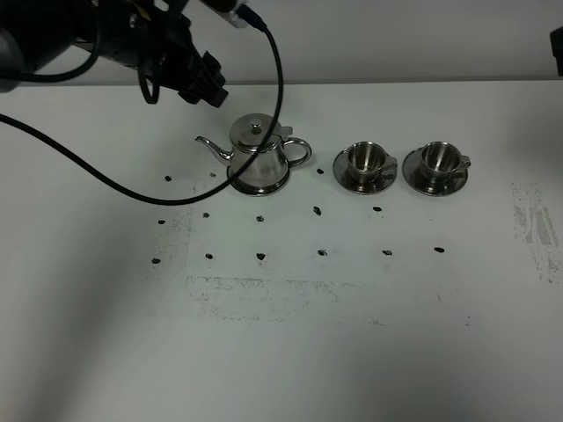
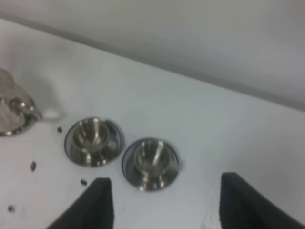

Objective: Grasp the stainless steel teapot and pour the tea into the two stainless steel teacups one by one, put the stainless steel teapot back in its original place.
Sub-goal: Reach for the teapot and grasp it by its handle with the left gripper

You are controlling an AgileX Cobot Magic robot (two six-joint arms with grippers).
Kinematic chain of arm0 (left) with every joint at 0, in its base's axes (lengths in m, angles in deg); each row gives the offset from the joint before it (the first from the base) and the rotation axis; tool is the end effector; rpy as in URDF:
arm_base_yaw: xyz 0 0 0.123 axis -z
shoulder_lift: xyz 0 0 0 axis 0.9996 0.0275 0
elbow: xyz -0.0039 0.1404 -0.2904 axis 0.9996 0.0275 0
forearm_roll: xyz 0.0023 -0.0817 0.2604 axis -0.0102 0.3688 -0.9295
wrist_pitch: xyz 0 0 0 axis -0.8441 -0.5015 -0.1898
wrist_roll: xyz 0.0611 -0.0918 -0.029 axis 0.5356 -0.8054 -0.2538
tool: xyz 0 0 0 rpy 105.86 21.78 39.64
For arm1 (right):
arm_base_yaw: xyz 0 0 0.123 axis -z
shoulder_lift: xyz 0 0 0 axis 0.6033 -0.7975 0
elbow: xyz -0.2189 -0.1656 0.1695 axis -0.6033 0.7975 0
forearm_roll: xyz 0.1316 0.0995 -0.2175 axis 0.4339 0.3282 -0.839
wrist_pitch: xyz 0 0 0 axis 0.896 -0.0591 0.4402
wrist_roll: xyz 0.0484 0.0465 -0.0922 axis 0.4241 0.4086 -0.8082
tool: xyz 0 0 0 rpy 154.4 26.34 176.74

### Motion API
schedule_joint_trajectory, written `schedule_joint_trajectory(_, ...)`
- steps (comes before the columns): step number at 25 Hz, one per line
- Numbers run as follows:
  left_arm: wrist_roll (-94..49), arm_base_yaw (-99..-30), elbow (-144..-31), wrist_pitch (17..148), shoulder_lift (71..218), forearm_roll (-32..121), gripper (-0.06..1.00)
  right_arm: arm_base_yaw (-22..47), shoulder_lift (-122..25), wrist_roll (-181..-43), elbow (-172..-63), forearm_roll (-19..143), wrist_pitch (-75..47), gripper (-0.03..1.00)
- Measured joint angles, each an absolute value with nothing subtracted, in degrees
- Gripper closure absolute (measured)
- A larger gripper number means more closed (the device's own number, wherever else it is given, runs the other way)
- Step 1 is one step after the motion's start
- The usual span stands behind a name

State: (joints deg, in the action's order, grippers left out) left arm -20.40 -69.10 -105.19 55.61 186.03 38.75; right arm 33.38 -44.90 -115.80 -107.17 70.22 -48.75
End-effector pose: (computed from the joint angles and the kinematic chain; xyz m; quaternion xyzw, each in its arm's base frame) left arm 0.4916 -0.1807 0.2804 0.3875 0.8300 0.0022 0.4011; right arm 0.2813 0.0403 0.4136 -0.1835 0.8742 0.0454 0.4472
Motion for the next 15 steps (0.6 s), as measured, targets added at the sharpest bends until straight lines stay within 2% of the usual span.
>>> schedule_joint_trajectory(4, -21.6, -65.4, -107.2, 55.0, 186.5, 36.6, 0.39, 33.4, -35.1, -111.1, -99.5, 68.4, -49.3, 0.49)
schedule_joint_trajectory(15, -17.4, -62.5, -125.9, 41.4, 196.5, 35.6, 0.39, 33.4, -3.9, -105.5, -81.5, 67.6, -53.5, 0.49)
